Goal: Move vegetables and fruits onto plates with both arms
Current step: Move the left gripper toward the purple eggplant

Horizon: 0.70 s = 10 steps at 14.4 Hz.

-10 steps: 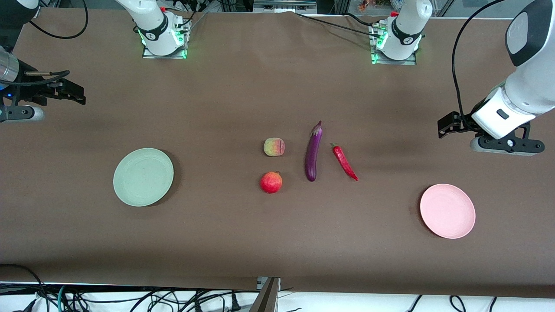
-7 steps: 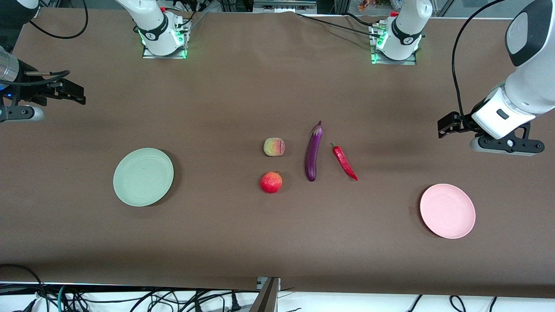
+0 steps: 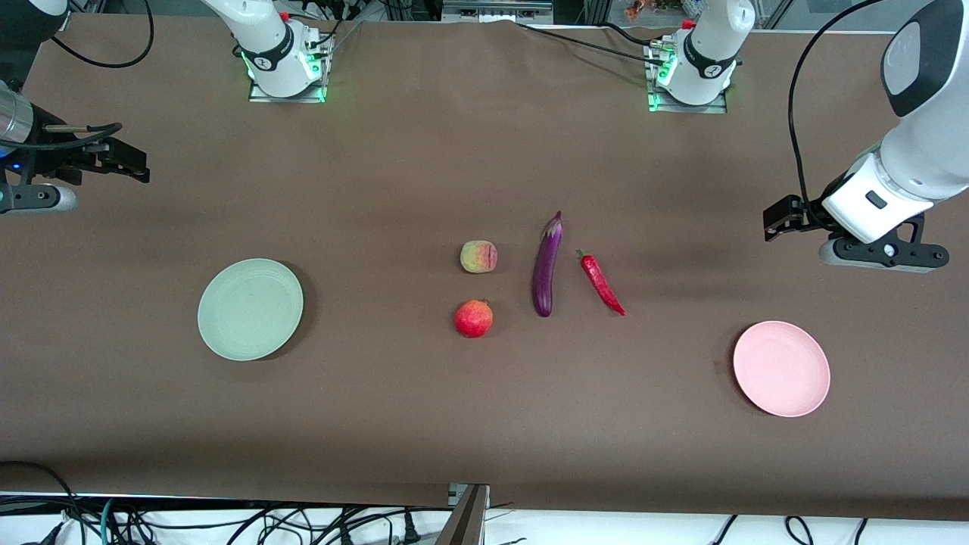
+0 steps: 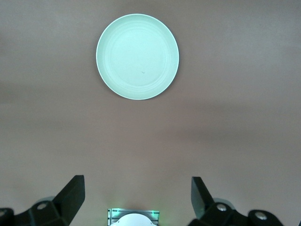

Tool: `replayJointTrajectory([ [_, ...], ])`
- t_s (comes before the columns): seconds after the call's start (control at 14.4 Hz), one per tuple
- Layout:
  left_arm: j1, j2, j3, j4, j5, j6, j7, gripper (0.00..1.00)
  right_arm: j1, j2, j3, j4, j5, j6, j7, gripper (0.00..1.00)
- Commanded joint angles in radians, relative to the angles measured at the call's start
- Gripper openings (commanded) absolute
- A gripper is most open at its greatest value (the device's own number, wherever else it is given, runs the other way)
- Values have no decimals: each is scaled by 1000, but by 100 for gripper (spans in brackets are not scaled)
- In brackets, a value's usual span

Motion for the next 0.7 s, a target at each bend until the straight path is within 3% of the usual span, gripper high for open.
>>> replayJointTrajectory([
  [0.0,-12,22,-6,21,13,-25,5,100,-11,8,5,20,17,-5,-10,100],
  [0.42,-19,43,-13,21,0,-66,11,100,-11,10,5,22,17,-5,-10,100],
  [0.63,-87,50,-15,13,-3,-68,-4,100,-11,14,5,22,15,-5,-11,100],
])
